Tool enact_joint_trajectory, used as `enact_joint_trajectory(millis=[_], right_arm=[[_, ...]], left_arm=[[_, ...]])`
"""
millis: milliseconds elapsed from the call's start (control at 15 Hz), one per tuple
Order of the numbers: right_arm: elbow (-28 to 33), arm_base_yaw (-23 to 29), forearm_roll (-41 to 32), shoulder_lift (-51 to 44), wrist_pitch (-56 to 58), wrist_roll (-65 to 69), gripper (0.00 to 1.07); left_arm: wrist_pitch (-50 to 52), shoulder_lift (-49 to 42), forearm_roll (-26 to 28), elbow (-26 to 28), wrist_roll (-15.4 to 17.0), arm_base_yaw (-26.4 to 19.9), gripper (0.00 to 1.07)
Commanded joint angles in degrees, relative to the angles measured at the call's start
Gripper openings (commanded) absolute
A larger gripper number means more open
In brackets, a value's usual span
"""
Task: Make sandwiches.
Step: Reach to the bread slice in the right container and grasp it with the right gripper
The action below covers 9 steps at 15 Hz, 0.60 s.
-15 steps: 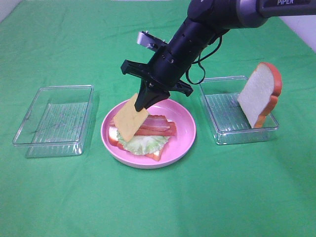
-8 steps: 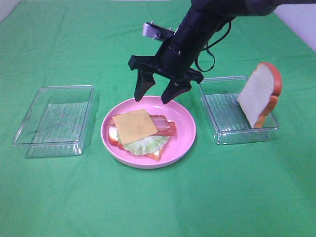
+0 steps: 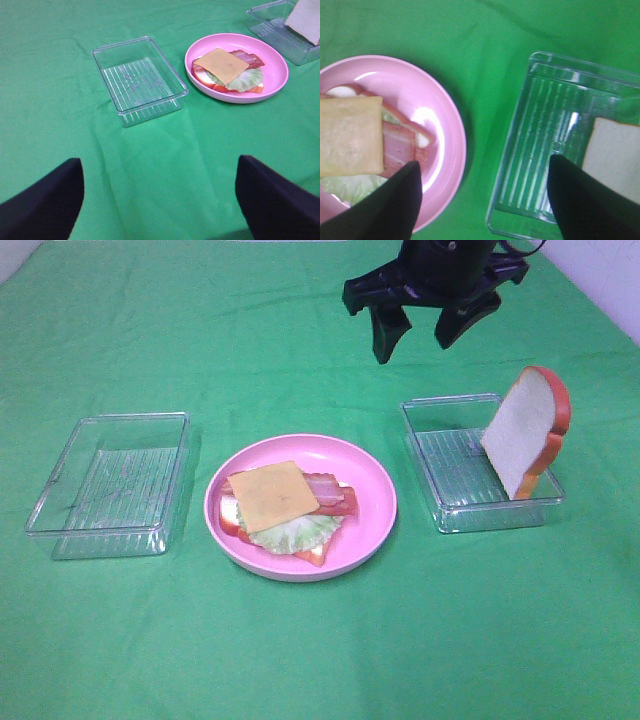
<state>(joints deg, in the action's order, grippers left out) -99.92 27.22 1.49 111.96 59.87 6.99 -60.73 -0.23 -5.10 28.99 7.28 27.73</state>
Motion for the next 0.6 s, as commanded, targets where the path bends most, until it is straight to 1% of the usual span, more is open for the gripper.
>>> enact_joint_trajectory(millis=[67, 267, 333, 467, 600], right_arm=[[0.11, -2.81, 2.64, -3.44, 1.72, 1.83, 0.68], [0.11, -9.74, 1.83, -5.61, 2.81, 1.83, 0.68], [0.23, -13.81, 1.83, -5.73, 4.30, 1.83, 0.68], [0.23, -17.53, 0.80, -5.50, 4.81, 1.03, 0.68], [0.23, -20.23, -2.29, -5.21, 4.81, -0.23, 0.68]], left_arm=[[0.57, -1.38, 0.17, -0.23, 0.11, 0.00, 0.79], [0.57, -1.38, 0.17, -0.23, 0.11, 0.00, 0.79], [0.57, -1.38, 0.17, -0.23, 0.11, 0.00, 0.79], [0.57, -1.38, 0.17, -0.23, 0.11, 0.00, 0.79], [0.57, -1.38, 0.17, -0.23, 0.11, 0.00, 0.79]])
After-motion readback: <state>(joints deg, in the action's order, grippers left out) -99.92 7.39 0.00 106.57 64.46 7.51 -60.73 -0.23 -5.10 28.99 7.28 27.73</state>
